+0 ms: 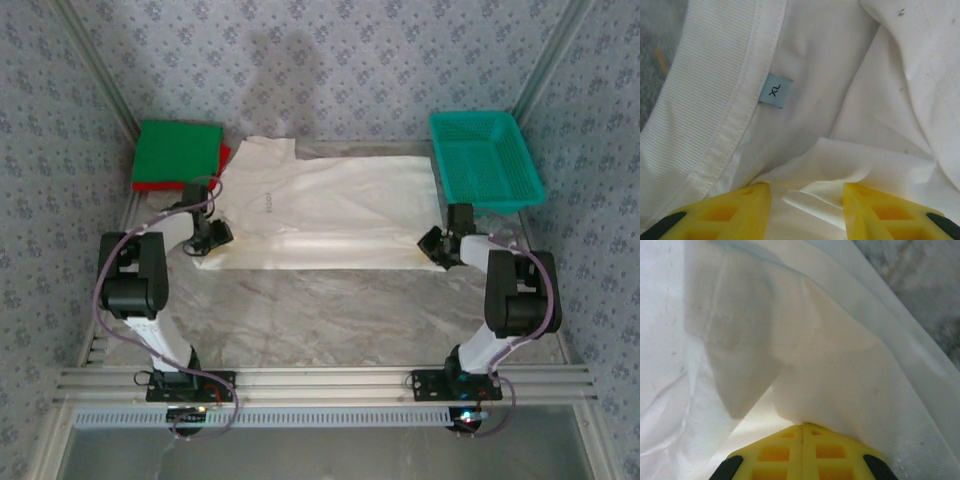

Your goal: Fold and stack the t-shirts

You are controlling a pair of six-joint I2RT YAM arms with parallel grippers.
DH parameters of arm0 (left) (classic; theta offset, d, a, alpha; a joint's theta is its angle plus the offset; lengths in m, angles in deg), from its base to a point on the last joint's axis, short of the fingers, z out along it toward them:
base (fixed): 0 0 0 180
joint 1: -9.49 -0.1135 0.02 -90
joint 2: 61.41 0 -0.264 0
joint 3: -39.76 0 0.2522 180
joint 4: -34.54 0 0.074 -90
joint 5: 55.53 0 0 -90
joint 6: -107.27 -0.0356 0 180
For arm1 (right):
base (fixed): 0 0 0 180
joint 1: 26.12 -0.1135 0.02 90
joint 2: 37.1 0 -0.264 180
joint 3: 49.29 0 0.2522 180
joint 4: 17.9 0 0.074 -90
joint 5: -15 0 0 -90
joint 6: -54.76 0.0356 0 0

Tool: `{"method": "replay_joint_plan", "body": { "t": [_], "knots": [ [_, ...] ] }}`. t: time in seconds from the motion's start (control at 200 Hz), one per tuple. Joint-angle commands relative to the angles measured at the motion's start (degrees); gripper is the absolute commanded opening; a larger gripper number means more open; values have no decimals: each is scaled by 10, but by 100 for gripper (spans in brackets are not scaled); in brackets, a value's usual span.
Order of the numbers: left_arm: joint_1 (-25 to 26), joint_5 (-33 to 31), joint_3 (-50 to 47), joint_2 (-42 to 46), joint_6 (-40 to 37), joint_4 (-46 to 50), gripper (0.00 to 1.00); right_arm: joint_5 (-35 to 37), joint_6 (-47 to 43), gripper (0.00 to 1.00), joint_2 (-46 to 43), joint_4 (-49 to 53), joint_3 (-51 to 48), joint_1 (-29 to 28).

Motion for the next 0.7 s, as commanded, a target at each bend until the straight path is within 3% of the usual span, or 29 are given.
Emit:
{"method": "replay_joint_plan", "body": {
  "t": [0.0,0.175,0.375,0.57,0.695],
  "knots": [
    [-6,29,-60,30,25,15,43,4,20,0,-40,34,-47,7],
    [-6,53,-126,89,43,14,43,-8,24,0,-95,55,-72,9],
    [4,1,-80,176,34,40,44,4,14,0,-127,89,-43,-3],
    [70,-47,17,192,17,101,42,2,16,0,-125,81,-51,0],
    [119,-49,21,179,38,92,38,6,14,0,-121,75,-53,0]
  ]
}}
